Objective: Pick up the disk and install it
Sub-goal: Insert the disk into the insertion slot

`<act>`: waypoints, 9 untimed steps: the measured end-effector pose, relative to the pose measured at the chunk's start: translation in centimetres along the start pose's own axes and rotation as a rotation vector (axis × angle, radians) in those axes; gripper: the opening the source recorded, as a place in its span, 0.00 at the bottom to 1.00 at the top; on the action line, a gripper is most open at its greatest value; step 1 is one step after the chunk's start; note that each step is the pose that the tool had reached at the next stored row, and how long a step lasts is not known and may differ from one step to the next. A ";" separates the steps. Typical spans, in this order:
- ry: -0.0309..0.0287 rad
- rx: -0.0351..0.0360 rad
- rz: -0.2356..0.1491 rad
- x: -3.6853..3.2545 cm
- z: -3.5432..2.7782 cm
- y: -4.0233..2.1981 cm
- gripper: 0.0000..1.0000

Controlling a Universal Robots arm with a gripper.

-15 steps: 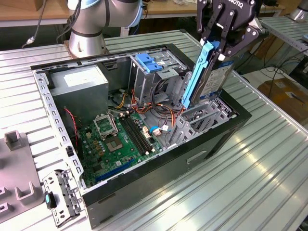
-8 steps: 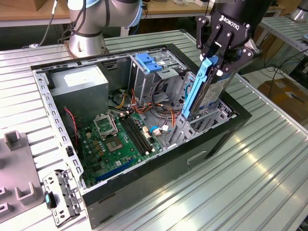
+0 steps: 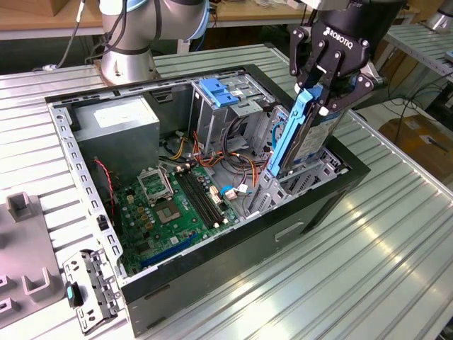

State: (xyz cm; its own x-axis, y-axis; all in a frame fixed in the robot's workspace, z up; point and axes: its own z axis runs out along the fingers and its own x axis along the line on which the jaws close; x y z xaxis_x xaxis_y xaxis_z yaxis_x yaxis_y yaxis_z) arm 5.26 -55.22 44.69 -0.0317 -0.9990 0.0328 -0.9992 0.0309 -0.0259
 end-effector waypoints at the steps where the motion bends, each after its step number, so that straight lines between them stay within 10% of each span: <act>1: 0.0000 0.0000 0.000 0.00 0.03 0.00 0.37; 9: -0.0003 0.0001 0.000 -0.03 0.10 0.11 0.37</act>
State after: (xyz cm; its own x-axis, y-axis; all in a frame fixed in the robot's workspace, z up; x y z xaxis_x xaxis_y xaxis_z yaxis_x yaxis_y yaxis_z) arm 5.15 -55.19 44.59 -0.0317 -0.9990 0.0325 -0.9992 0.0309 -0.0260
